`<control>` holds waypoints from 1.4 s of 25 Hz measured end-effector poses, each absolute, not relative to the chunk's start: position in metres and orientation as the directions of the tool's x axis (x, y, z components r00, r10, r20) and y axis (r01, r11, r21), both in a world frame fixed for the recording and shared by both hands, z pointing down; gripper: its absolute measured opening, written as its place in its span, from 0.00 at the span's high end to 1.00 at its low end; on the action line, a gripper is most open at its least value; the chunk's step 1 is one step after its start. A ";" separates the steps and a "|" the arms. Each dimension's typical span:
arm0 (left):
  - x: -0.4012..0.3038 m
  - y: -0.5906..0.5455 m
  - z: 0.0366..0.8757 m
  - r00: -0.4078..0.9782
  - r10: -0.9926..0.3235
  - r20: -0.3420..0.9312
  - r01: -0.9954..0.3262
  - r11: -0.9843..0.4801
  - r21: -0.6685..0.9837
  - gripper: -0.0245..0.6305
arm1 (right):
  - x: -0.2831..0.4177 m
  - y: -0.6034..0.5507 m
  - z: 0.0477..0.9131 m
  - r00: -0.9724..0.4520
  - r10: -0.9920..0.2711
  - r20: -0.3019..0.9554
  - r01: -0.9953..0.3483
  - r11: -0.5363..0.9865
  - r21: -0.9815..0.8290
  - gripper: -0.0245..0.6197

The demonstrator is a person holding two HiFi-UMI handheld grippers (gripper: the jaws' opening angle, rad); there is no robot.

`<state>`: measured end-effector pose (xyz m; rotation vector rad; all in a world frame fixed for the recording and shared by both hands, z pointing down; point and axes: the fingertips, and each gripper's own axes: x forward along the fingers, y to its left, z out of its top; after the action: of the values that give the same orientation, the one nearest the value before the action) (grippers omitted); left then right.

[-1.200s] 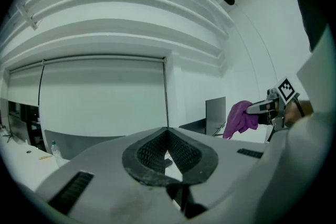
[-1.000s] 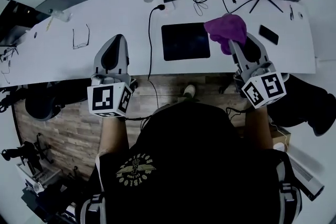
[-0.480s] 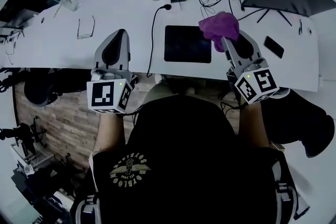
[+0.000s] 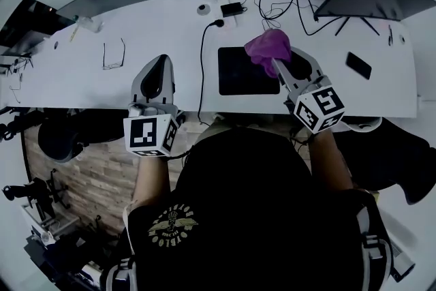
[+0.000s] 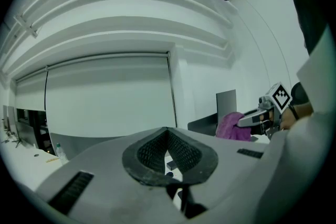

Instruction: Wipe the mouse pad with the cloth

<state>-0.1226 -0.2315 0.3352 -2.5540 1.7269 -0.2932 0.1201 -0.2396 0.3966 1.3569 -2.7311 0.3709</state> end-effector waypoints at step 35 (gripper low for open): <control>-0.221 -0.259 0.373 0.249 -0.943 0.222 -0.953 -0.279 -0.117 0.96 | -0.024 -0.321 0.718 -0.574 -0.319 0.754 -0.683 0.695 -0.226 0.82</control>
<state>-0.2214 -0.2588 0.3727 -2.5146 1.9104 -0.3973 -0.0239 -0.3210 0.7185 0.7618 -2.1952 0.6620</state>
